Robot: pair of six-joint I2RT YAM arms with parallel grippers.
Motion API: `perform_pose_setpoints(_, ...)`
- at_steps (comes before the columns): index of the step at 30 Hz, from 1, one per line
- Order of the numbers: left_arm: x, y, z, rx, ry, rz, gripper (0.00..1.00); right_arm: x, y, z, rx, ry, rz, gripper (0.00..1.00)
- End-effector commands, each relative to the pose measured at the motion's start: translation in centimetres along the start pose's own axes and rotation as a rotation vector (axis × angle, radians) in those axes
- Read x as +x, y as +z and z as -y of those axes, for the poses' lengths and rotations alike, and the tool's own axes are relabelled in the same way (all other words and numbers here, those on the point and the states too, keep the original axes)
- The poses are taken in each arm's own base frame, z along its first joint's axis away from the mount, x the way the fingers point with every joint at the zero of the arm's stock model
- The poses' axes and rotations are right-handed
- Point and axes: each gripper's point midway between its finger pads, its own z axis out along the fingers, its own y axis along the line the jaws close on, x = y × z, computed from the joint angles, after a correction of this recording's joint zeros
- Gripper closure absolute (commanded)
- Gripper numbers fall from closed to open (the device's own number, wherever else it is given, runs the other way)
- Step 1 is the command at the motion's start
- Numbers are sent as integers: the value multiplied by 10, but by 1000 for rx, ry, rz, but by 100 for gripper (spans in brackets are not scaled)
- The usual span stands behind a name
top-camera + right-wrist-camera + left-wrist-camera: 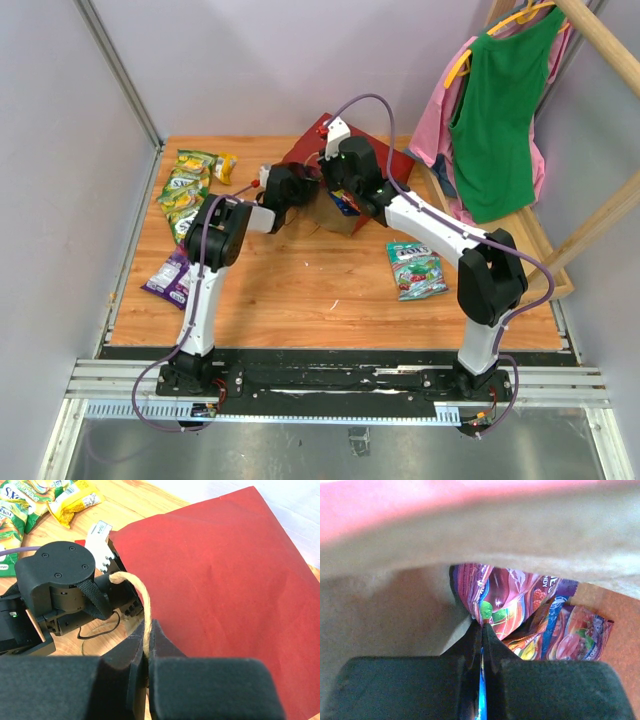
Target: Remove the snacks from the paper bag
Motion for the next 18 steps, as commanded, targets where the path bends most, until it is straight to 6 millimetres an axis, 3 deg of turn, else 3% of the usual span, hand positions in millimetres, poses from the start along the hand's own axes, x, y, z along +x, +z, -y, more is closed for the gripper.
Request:
perform_pose_setpoints(1,-9,-4,40,115,118,-11,100,-17,-11,-10,-17,-3,42,99)
perform_pose_setpoints(6,-8,-29,59,169,210,-50,99,-17,-7,-7,-1,-8,39,99)
perform_pose_setpoints(7,-9,-38,71,193,230,-54,99,-17,-6,-6,5,-9,40,99)
perform_pose_setpoints(12,5,-91,92,261,300,-134,100,-27,-1,-1,28,-28,62,99)
perform_pose_setpoints(15,17,-126,96,268,354,-176,99,-36,1,4,55,-39,76,99)
perform_pose_setpoints(18,22,-161,86,236,406,-192,99,-41,1,9,76,-51,84,99)
